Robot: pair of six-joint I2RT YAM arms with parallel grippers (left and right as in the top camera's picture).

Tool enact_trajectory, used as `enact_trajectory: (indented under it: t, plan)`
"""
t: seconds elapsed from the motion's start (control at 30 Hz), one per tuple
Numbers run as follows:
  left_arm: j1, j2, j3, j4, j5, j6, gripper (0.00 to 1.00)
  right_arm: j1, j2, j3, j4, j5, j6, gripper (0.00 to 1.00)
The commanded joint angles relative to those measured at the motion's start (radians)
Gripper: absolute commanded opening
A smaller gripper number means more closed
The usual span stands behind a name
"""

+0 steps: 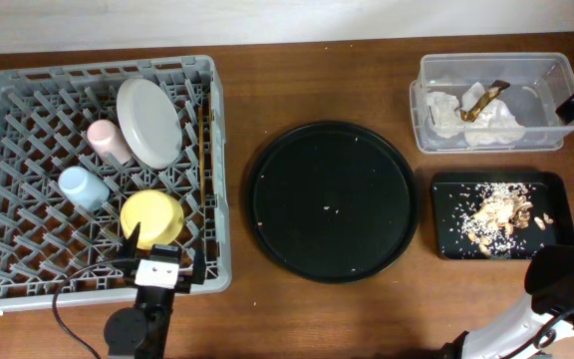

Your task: Sort waste into correct bins and load items into the dishwasher rack

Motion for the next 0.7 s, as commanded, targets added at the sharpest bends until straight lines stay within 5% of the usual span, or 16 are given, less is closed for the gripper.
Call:
enact_trajectory:
  t: [0.0, 0.67]
  plan:
    - [-0.004, -0.008, -0.003, -0.008, -0.042, -0.02, 0.99, -0.003, -0.006, 0.011, 0.0, 0.012, -0.002, 0.99]
    - [-0.004, -0.008, -0.003, -0.002, -0.087, -0.06, 0.99, -0.003, -0.006, 0.011, 0.0, 0.012, -0.002, 0.99]
